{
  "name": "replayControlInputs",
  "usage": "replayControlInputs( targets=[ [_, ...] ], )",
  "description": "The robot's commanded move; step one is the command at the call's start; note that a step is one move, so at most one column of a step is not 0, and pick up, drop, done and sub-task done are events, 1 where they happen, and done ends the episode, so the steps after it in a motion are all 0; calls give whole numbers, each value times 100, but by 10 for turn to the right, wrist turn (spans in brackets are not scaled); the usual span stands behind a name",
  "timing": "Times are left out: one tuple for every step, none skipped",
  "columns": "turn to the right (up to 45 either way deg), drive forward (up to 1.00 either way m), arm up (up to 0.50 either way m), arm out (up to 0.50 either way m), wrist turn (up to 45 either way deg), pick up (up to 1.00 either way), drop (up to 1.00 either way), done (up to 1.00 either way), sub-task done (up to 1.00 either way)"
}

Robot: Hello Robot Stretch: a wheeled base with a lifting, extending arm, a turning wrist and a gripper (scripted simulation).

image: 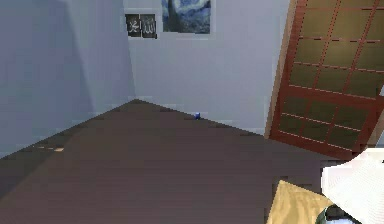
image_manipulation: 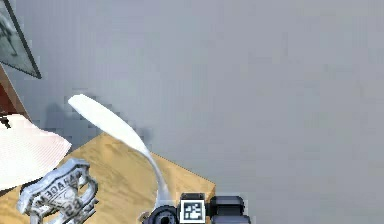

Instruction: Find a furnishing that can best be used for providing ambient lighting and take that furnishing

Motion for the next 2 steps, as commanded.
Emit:
replayControlInputs(
  targets=[
    [0, 0, 0, 0, 450, 0, 0, 0, 0],
    [0, 0, 0, 0, 450, 0, 0, 0, 0]
  ],
)
